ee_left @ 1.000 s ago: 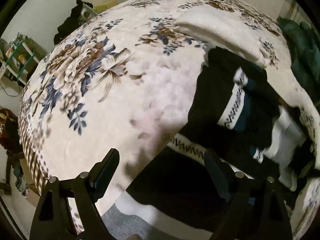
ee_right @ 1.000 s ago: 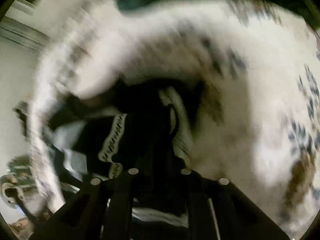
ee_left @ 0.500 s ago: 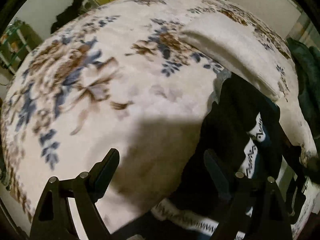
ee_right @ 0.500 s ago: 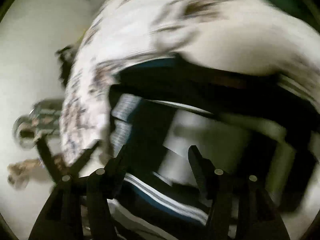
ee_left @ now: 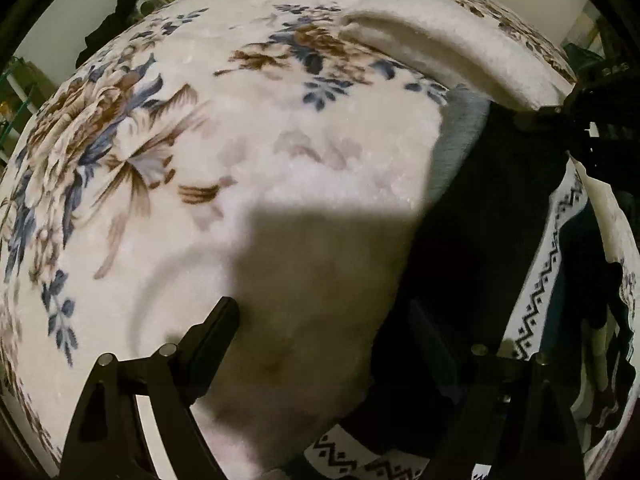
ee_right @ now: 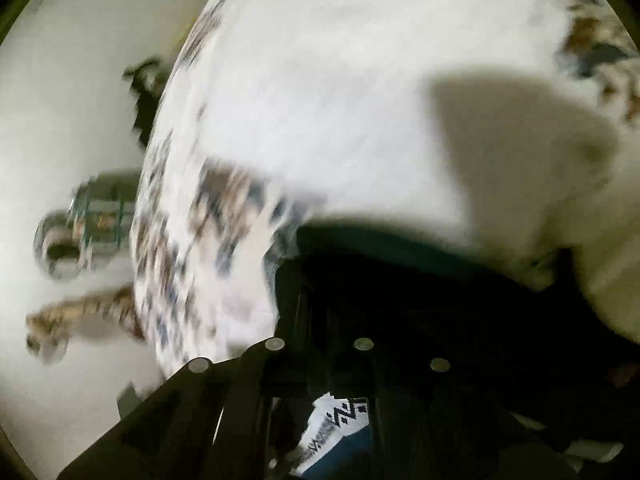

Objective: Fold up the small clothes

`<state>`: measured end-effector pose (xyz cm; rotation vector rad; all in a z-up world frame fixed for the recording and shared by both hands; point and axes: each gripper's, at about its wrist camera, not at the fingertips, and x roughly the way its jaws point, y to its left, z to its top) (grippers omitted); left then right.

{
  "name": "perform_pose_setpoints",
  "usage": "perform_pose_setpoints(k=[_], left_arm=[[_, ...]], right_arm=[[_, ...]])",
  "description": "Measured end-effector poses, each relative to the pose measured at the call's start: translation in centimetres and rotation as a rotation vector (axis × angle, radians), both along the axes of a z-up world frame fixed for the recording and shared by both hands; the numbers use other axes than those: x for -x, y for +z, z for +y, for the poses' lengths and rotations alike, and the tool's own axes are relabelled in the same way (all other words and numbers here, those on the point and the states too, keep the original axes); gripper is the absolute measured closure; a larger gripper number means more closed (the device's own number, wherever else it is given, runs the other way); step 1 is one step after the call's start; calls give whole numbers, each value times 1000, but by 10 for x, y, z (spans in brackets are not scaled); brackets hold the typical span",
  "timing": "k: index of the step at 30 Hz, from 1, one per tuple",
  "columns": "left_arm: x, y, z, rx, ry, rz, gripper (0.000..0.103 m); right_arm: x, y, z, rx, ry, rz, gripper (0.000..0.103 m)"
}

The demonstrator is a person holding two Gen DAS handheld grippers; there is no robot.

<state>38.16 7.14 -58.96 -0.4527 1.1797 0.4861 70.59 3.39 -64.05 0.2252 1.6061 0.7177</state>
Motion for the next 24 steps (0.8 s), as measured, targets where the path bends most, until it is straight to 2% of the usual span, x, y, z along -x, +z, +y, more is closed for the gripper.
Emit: perform_pose_setpoints(k=[3,5,9,10,13,15,17,20,24], left_arm=[[-3,-1,0,-4,-14,8,17],[-3,1,0,-2,-20,15,17],[16,32,5,17,12,-28,17],[24,42,7,37,37,-44,17],[47,58,5,179,101,-97,17],[54,54,-7,323,120,-110,17],[47,48,-26,393,122,-116,17],[33,36,-52,427,107,-97,20],[9,26,-65,402,99,-81,22]], right_arm=[[-2,-14,4,88,37,12,97],[-2,-17,-3,77,29,100,92],[1,26,-54,15,-14,51,48],[4,35,-68,14,-13,38,46],[17,47,-112,46,14,35,46],[27,44,-133,85,29,39,46],[38,39,-152,131,48,44,46],[58,29,-165,161,97,38,46],[88,16,-159,196,172,-7,46]])
